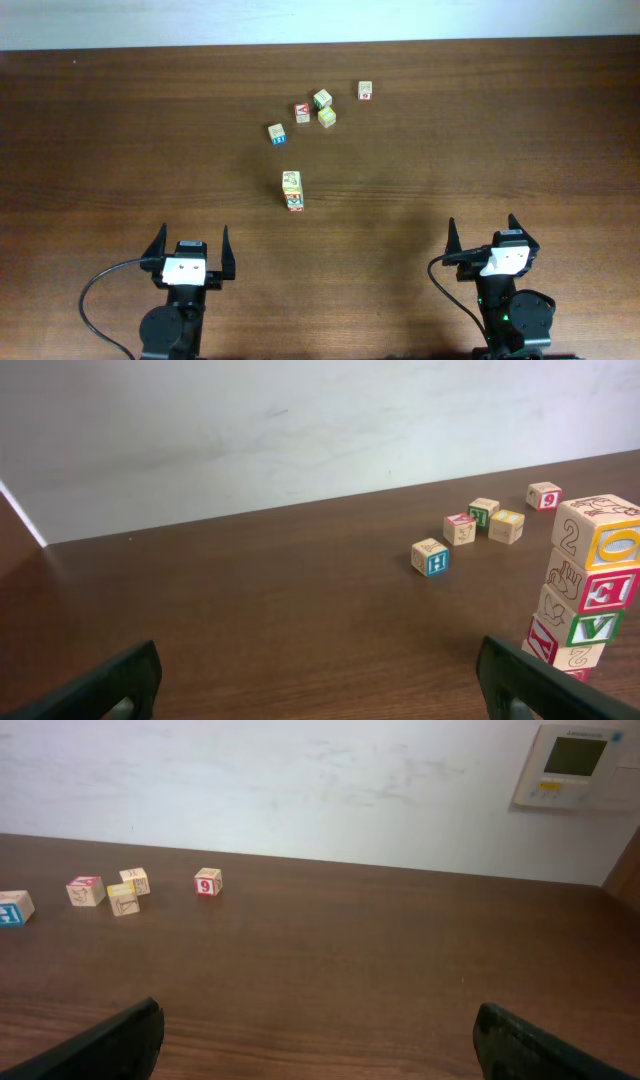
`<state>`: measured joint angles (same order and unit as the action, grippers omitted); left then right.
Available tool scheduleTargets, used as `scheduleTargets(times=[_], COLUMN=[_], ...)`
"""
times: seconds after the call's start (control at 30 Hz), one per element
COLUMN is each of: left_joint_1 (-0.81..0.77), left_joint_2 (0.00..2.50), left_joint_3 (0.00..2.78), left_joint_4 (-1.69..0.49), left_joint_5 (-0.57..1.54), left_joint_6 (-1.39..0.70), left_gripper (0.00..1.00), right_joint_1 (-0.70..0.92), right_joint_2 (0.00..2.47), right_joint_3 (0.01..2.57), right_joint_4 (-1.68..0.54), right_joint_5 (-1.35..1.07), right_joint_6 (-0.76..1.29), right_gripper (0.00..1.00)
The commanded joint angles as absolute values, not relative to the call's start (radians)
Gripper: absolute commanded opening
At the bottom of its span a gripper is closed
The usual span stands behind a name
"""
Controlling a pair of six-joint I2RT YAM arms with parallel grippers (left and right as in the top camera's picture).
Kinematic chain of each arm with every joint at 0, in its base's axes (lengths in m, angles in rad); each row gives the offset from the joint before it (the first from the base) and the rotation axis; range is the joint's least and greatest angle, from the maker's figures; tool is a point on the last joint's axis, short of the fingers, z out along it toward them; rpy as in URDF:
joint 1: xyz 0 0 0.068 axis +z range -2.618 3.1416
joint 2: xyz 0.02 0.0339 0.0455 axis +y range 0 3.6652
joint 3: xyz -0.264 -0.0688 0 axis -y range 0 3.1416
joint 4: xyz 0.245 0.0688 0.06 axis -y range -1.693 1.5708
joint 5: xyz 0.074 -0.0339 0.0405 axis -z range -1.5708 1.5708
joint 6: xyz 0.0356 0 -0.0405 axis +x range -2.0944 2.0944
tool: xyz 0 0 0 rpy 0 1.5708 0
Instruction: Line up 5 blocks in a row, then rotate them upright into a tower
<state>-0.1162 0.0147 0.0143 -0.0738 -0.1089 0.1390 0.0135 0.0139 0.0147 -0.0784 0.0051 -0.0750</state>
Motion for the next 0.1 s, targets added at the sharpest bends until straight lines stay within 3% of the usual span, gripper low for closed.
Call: scheduleTargets(times=[0.0,0.07], left_joint_1=[-0.115,-0.115], left_joint_2=[0.005,0.005], left_joint_3=[0.008,0.008], left_joint_4=[-0.073,-0.073], left_joint_5=[-0.109,-0.109], left_joint_6=[0.159,0.159], left_gripper=[0.99,0.99], right_joint_1=[0.006,0.006], right_joint_2=[0.004,0.004], right_joint_3=[0.006,0.006], right_joint_4=[-0.078,-0.078], right_joint_5=[0.000,0.000], right_joint_6=[-0.071,-0.071], right_gripper=[0.99,0.99])
